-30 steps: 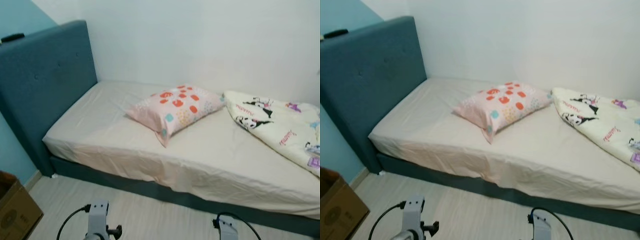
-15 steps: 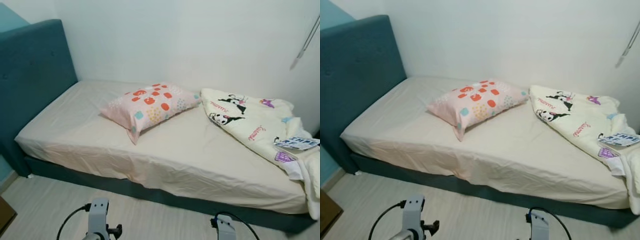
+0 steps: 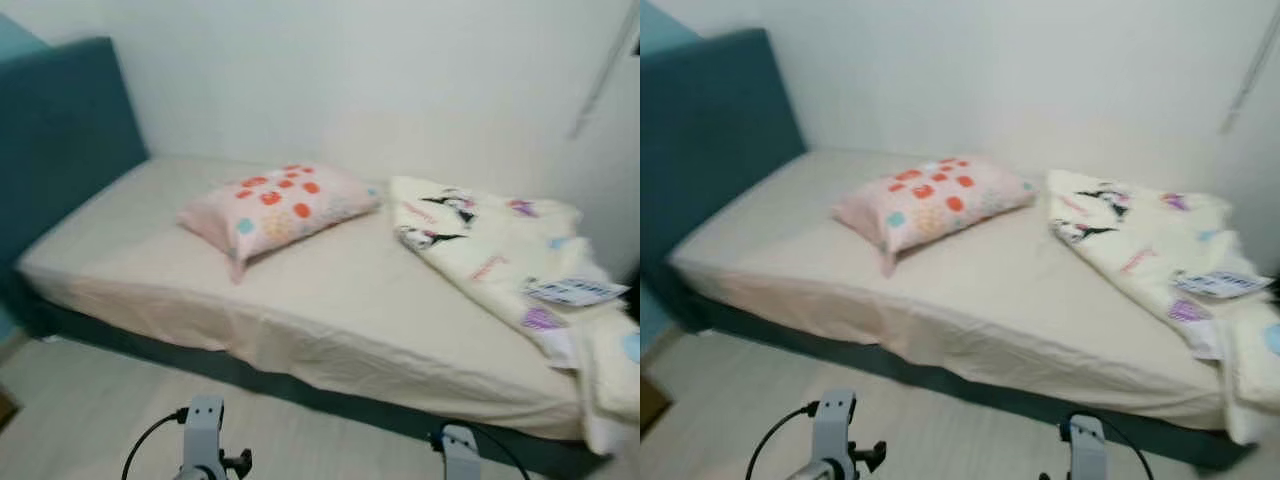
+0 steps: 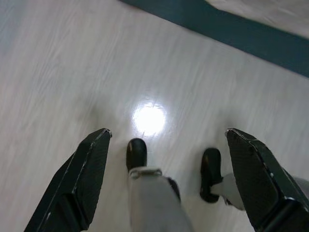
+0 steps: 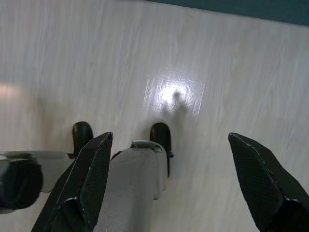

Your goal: Clean up the room

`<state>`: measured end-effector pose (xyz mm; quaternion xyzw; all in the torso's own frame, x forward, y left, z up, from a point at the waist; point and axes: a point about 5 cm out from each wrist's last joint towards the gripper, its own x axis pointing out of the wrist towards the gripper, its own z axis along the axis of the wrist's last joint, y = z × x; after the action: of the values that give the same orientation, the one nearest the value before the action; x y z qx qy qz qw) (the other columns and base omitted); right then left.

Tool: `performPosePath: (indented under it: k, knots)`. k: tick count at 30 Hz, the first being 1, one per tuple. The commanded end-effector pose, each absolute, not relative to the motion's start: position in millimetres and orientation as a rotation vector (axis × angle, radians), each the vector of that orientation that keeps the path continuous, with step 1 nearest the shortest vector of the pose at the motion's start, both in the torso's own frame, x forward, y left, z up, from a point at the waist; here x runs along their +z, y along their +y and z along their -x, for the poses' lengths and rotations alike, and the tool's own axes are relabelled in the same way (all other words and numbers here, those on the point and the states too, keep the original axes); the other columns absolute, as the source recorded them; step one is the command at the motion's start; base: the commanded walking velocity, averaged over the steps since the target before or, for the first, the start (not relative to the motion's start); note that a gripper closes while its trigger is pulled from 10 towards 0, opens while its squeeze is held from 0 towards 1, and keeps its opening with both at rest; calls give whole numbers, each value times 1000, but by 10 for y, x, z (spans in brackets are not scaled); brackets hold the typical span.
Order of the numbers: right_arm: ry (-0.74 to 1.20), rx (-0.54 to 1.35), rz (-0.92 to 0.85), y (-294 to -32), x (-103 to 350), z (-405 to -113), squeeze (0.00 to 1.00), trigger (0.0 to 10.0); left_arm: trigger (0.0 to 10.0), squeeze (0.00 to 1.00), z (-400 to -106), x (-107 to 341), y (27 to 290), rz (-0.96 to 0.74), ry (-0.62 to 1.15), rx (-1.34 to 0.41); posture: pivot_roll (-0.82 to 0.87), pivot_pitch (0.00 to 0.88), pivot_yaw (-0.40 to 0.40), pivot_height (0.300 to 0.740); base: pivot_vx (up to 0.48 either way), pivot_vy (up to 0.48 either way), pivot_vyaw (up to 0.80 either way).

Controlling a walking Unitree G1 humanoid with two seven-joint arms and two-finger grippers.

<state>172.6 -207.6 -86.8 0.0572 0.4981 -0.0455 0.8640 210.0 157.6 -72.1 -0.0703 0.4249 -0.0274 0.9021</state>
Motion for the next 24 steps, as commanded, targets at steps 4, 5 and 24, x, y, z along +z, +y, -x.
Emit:
performPosePath:
  k: [4,5,24]
  knots:
    - [1034,-69,-117,-2010,-864,-1756,0,10000,10000,0,-2058,-743,1610,142,895,-63,21,0,-33,740,0,0,800]
    - [1034,-69,-117,-2010,-865,-1756,0,10000,10000,0,-2058,-743,1609,140,895,-65,21,0,-33,740,0,0,800]
    - [1068,-92,-98,-2046,-879,-1721,0,10000,10000,0,-2106,-721,1558,160,883,-54,21,0,-44,740,0,-257,168]
